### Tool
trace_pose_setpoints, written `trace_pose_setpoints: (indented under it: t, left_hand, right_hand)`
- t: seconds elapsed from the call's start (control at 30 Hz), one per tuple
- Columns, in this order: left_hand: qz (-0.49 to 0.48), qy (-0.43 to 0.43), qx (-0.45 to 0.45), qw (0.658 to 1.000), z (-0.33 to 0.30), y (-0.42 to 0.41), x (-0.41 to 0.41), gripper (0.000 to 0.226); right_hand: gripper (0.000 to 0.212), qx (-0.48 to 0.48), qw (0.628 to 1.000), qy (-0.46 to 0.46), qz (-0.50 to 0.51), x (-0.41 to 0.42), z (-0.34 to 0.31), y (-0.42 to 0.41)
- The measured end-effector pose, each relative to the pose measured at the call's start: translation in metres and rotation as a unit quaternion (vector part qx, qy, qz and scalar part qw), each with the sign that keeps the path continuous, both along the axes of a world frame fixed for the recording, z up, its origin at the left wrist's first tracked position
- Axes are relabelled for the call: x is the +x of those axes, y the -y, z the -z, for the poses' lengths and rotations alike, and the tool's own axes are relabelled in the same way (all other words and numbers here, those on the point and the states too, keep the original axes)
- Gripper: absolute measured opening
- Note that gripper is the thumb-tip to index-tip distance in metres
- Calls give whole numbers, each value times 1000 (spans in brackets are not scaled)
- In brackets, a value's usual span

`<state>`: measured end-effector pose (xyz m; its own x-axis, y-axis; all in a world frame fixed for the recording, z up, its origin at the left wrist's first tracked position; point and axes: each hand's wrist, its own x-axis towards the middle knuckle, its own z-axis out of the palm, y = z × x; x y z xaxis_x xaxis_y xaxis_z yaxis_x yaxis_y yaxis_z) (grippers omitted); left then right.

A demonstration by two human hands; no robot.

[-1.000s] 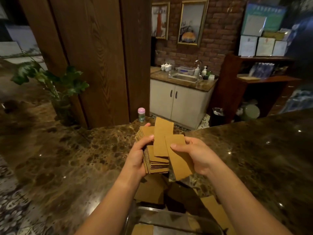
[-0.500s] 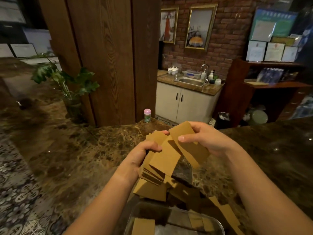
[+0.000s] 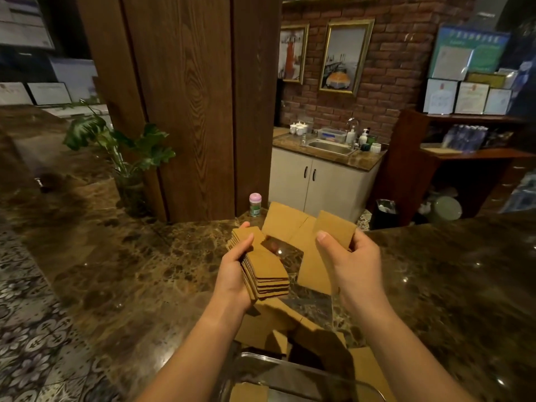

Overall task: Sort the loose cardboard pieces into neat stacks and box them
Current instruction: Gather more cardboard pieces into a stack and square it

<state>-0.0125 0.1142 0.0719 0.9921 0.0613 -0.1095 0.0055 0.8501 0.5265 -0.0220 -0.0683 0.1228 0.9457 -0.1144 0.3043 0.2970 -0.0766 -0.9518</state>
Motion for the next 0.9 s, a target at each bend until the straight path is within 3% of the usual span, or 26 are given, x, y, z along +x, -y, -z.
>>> trace_pose_setpoints:
  t: [0.07, 0.23, 0.37, 0.47, 0.6, 0.7, 0.8, 0.9]
  left_hand:
    - [-8, 14, -1, 1000, -1, 5, 0, 51]
    - [-22, 56, 19, 998, -6, 11, 1, 50]
    - [-35, 70, 36, 996, -9, 15, 1, 49]
    - [18, 58, 70, 996, -7, 16, -1, 53]
    - [-1, 81, 13, 997, 0, 10, 2, 64]
    - [-46, 77, -13, 996, 5, 6, 5, 49]
    - [-7, 10, -46, 999, 6, 11, 6, 24]
    - [2, -57, -62, 996, 8, 17, 9, 39]
  right_hand:
    - [16, 54, 998, -42, -6, -4, 6, -4]
    - [16, 81, 992, -92, -19, -10, 10, -8]
    - [10, 77, 979, -168, -90, -15, 7, -11]
    - [18, 50, 955, -249, -152, -14, 4, -10]
    - [15, 23, 937, -303, -171, -8, -5, 2]
    - [10, 97, 956, -261, -93, 2, -8, 9]
    - [17, 176, 967, -175, -52, 6, -7, 9]
    - [23, 241, 960, -138, -48, 4, -3, 4]
